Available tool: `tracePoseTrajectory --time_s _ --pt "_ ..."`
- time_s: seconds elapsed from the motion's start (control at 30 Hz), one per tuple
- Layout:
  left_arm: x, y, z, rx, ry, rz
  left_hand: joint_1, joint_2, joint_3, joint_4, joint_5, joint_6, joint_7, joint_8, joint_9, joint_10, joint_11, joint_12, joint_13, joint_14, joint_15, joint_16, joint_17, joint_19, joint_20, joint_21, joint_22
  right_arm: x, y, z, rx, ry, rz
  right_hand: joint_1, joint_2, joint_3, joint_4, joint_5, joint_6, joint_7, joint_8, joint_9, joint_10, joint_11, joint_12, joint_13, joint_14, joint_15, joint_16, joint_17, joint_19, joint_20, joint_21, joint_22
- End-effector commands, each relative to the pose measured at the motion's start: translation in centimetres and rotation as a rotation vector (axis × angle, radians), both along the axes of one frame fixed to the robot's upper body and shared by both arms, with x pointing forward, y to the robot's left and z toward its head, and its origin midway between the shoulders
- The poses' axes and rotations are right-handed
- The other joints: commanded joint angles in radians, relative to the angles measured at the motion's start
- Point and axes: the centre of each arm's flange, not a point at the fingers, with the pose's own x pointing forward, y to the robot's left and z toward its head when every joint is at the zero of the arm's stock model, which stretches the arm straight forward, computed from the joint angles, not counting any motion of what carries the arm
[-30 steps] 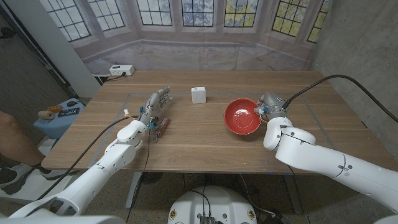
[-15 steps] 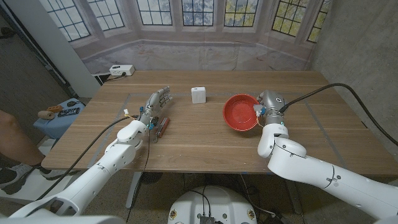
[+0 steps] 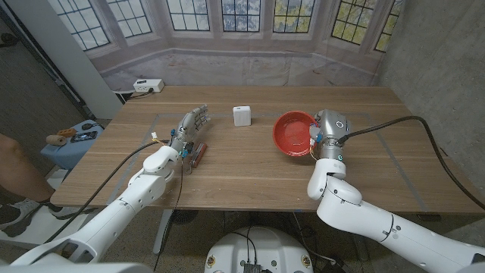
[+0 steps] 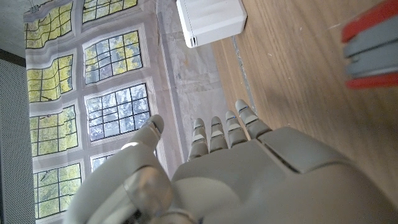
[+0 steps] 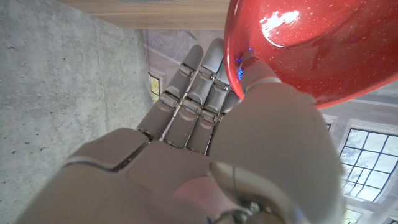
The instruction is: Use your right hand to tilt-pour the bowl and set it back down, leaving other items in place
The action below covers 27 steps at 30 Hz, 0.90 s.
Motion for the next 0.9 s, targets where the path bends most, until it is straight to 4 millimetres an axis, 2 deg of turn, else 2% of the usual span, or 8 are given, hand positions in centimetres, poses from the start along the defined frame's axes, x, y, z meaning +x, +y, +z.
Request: tracePoseTrajectory --time_s 0.03,0.9 --pt "0.2 0.0 -0.2 -0.001 0.005 0.007 0.0 0.006 0.001 -0.003 0.004 0.011 -0.003 -0.001 0.001 0.007 -0.001 0.001 0.005 0.014 0.0 0.001 0.003 0.007 0.001 -0.003 0.001 -0.1 0.4 -1.2 -0.023 -0.102 -0.048 0.009 0.003 -0.002 0.0 0.0 0.007 0.0 0.001 0.002 0.023 -0.017 0.005 0.003 0.011 -0.034 -0.005 0.006 0.007 -0.036 0.011 0.002" --pt "0.5 0.3 0.2 0.003 -0.006 0.016 0.001 0.007 0.003 -0.007 0.006 0.02 -0.002 0.0 0.001 0.014 0.0 0.002 0.005 0.024 -0.001 0.002 0.003 0.014 0.002 -0.008 0.001 1.0 1.6 -3.1 -0.097 -0.263 -0.152 0.01 0.004 -0.003 0.002 -0.004 0.011 -0.003 -0.002 0.0 0.023 -0.016 0.0 0.009 0.019 -0.034 -0.02 0.019 0.001 -0.037 0.025 0.003"
